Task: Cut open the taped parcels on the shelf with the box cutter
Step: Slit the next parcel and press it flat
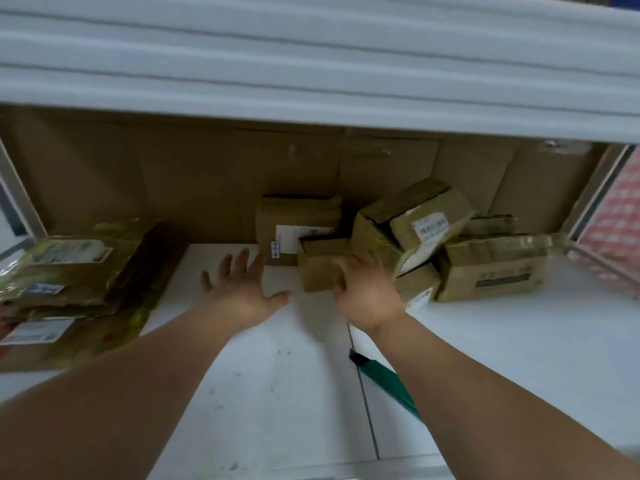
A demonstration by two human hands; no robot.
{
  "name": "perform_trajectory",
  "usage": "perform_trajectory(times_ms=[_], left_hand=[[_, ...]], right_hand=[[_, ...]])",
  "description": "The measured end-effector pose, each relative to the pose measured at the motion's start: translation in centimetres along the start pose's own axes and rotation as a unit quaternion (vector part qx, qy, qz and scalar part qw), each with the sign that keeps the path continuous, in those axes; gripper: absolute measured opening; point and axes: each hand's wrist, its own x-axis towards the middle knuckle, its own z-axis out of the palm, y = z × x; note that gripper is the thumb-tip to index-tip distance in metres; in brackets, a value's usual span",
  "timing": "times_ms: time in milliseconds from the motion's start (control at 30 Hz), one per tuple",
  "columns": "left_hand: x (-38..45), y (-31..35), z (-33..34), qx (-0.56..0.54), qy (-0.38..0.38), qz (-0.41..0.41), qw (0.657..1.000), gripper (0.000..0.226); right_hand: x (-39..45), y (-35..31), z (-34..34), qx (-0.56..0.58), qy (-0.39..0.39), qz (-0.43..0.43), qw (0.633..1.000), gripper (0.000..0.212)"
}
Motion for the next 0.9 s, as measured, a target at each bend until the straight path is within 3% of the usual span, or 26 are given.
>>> perform_trajectory(times_ms=[167, 300, 467, 667, 800, 900], left_hand=[[-0.5, 7.1, 0.2, -0.071, 0.008, 0.007, 0.997, 0.096], [-0.7, 11.2, 0.0, -0.128, 0.010, 0.005, 0.992, 0.097], [-0.1, 15.2, -0.2, -0.211, -0.005, 0.019, 0.977, 0.104], [1.3, 17.7, -0.9, -0.234, 0.038, 0.049, 0.970, 0.127], [2.2, 18.6, -0.8, -0.218, 0.045, 0.074, 0.972, 0.136], [2.9, 19.1, -0.7, -0.213, 0.037, 0.075, 0.973, 0.140]], right_hand=[[-2.1, 4.9, -2.8, 0.045, 0.167, 0.053, 0.984, 0.031], [-3.1, 8.4, -3.6, 0.151, 0.214, 0.145, 0.954, 0.051], [-2.6, 10.6, -3.9, 0.322, 0.068, 0.214, 0.920, 0.072], [-1.2, 11.6, -3.7, 0.415, 0.041, 0.242, 0.876, 0.076], [-0.6, 12.0, -3.4, 0.436, 0.003, 0.236, 0.868, 0.099], [-0.6, 12.1, -3.0, 0.428, -0.003, 0.226, 0.875, 0.097]])
